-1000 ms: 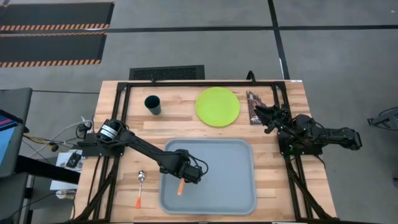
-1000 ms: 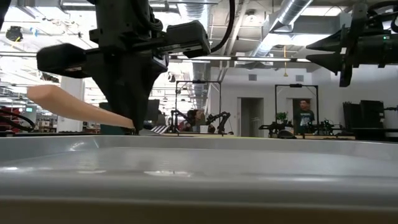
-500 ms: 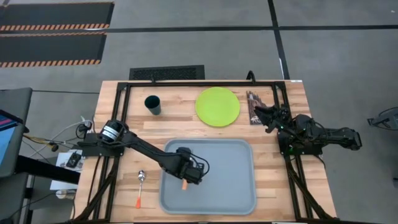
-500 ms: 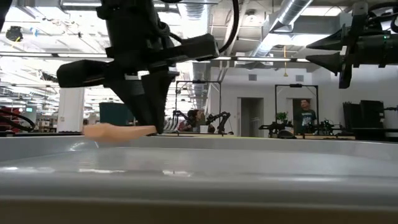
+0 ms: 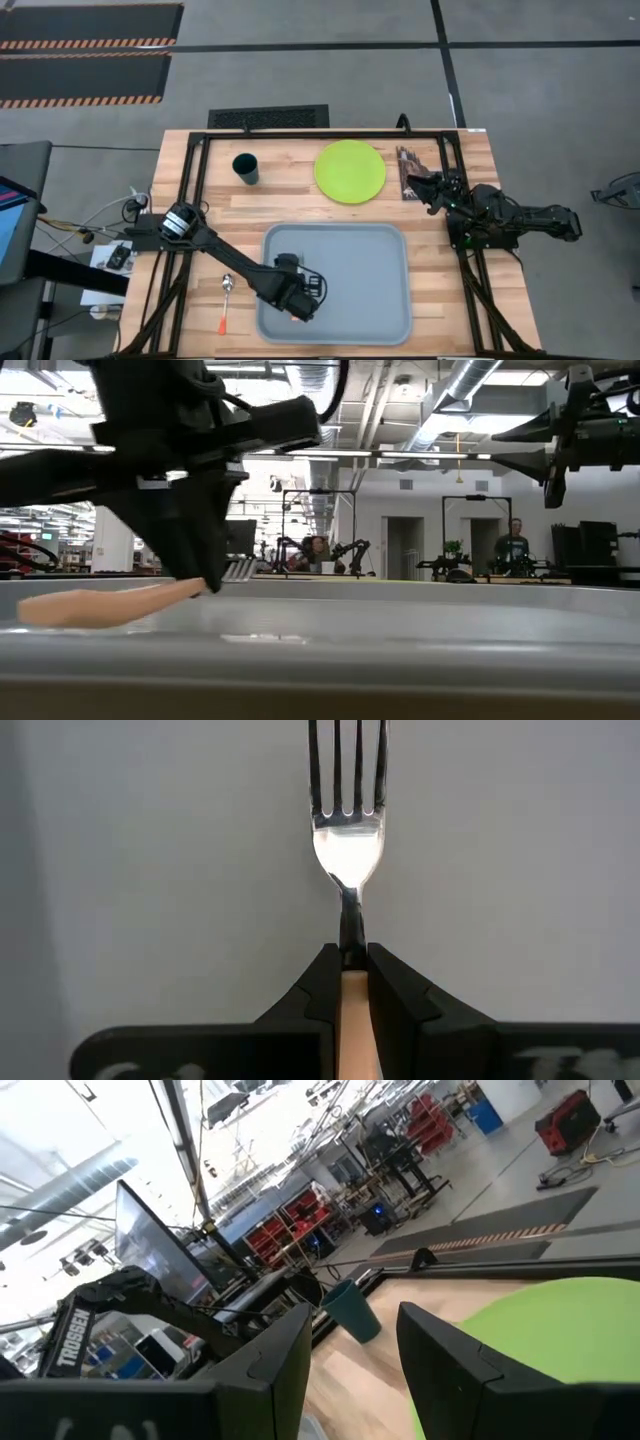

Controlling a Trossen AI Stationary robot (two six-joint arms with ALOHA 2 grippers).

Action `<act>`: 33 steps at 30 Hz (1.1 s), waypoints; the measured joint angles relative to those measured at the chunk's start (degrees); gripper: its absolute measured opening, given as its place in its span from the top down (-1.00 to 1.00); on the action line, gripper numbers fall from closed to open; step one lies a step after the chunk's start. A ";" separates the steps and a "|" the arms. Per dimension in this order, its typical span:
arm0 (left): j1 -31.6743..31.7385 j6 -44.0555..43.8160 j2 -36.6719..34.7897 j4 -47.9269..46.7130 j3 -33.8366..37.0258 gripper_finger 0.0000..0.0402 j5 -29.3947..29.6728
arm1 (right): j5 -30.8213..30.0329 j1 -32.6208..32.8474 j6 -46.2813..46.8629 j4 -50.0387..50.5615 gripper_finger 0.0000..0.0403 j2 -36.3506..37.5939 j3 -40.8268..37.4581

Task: Pick and place plate/cup/fork/spoon on tray
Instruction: Put the yellow fork on the gray tray

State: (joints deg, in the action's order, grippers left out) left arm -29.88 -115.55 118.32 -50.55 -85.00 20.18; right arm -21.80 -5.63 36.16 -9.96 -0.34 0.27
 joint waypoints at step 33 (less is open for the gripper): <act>1.44 2.43 3.08 1.55 -0.40 0.92 -3.11 | 2.25 0.00 -0.15 0.98 0.13 0.02 0.00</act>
State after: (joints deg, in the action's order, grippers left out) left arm -28.45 -113.12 121.40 -48.99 -85.41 17.07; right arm -19.55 -5.63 36.01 -8.97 -0.32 0.27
